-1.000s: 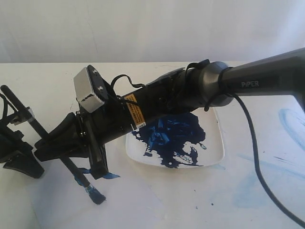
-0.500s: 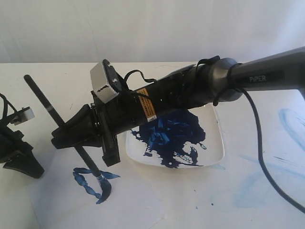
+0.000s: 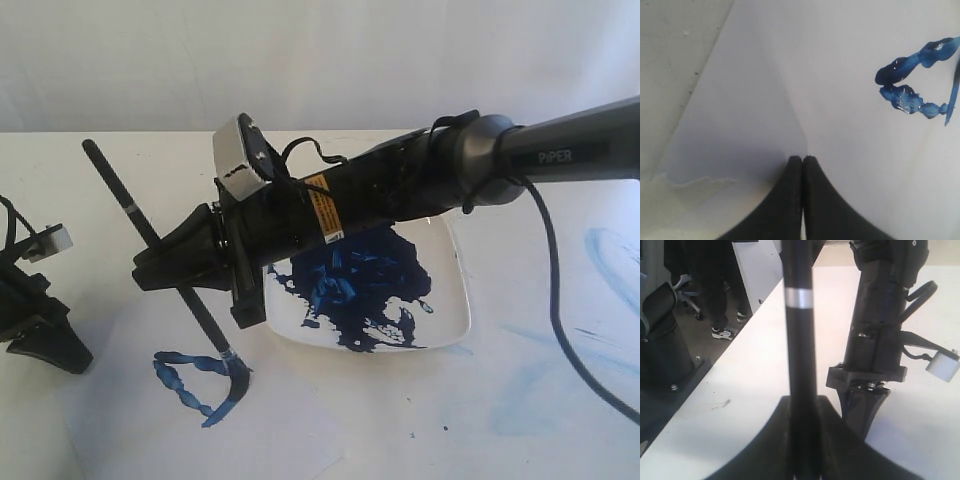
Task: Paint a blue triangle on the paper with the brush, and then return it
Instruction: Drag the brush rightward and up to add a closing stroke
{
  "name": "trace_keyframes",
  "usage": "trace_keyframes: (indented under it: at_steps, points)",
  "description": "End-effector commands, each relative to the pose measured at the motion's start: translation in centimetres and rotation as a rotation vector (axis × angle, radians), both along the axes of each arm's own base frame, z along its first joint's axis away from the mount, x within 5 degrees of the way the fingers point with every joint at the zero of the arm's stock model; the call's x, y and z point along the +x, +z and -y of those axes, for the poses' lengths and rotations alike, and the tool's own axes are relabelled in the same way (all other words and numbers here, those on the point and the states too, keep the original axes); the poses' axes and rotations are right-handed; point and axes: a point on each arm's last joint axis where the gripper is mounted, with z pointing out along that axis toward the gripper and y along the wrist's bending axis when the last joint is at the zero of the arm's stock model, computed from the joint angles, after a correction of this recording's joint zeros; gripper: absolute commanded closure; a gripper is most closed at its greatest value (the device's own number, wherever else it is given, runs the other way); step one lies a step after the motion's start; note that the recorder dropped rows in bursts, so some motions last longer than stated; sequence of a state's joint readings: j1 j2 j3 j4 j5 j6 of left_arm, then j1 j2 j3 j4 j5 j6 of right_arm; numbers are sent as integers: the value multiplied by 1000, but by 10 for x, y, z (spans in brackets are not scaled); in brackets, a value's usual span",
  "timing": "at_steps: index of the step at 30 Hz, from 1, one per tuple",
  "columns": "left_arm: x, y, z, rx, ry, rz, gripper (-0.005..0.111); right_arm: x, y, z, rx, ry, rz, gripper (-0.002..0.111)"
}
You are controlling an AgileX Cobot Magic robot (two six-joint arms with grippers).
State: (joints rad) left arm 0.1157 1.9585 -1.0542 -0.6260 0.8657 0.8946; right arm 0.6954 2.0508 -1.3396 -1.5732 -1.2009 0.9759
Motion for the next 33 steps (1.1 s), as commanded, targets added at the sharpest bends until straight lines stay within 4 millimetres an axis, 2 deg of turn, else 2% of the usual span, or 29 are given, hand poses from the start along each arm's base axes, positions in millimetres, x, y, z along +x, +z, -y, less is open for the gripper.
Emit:
trace_keyframes:
  at_steps: [1,20,33]
  points:
    - [-2,-2,1,-9,-5,-17,107,7,0,4,0,-36,16,108]
    - [-2,-2,1,-9,-5,-17,107,19,0,11,-2,-86,33,108]
    - [-2,-2,0,-7,-3,-14,107,20,8,10,84,-101,0,108]
